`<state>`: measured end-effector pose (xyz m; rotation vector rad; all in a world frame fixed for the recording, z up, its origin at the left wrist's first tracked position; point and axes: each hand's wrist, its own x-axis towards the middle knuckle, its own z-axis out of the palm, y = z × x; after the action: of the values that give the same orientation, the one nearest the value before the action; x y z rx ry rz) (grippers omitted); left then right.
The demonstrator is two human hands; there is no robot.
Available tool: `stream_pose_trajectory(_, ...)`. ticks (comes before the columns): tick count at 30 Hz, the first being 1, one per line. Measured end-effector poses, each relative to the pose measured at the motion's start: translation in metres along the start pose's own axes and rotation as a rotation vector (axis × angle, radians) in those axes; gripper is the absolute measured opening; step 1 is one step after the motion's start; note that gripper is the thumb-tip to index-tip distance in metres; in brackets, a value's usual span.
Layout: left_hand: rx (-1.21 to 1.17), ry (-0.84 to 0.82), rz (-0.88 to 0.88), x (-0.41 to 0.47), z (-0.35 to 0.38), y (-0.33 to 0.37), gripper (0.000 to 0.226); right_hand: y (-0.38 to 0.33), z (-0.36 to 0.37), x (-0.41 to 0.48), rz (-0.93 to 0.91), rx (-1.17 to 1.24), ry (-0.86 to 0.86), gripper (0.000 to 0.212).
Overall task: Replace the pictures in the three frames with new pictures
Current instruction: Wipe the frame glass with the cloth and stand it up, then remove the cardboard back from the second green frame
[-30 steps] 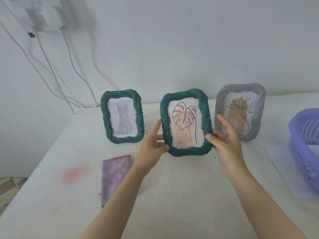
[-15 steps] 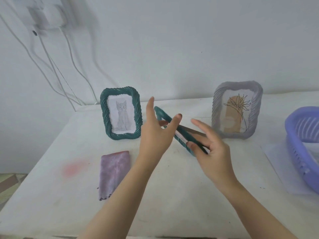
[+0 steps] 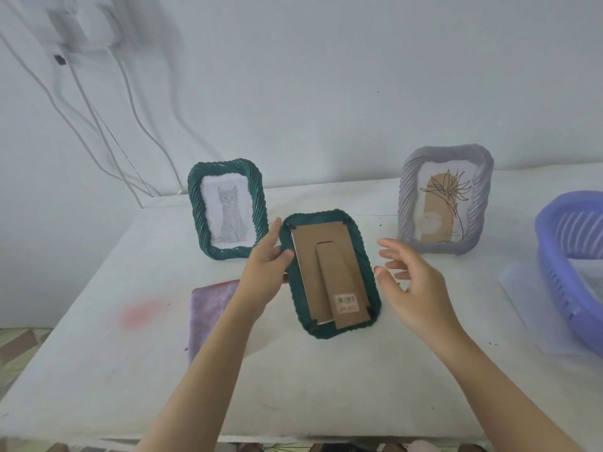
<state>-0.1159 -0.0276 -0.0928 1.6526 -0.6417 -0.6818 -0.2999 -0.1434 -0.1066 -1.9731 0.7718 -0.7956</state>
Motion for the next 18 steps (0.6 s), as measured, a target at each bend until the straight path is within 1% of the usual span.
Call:
stream_pose_trajectory(2,-0.009,-0.027,-0.015,0.000,-0.001,-0.007,0.057,0.013,0.006,0.000,0.081,-0.015,-0.029,0.041)
stream_pose_trajectory(4,0.026,-0.040,-0.031,0.001,0.000,-0.013,0.055,0.019,0.010,-0.002,0.121,0.012,-0.030,0.044)
stream_pose_trajectory(8,0.157,-0.007,-0.061,0.006,0.003,-0.029,0.050,0.025,0.014,-0.007,0.136,-0.014,-0.049,0.049)
stream_pose_trajectory(11,0.282,0.019,-0.017,0.002,0.007,-0.034,0.043,0.029,0.015,-0.010,0.134,-0.068,-0.038,0.049)
stream_pose_trajectory(13,0.346,0.028,0.008,-0.005,0.011,-0.033,0.045,0.031,0.015,-0.012,0.110,-0.114,-0.025,0.049)
stream_pose_trajectory(15,0.399,0.015,0.044,-0.013,0.014,-0.031,0.063,0.030,0.016,-0.015,0.090,-0.164,-0.015,0.048)
stream_pose_trajectory(18,0.630,-0.038,0.099,-0.019,0.015,-0.037,0.093,0.029,0.017,-0.018,0.063,-0.244,0.008,0.046)
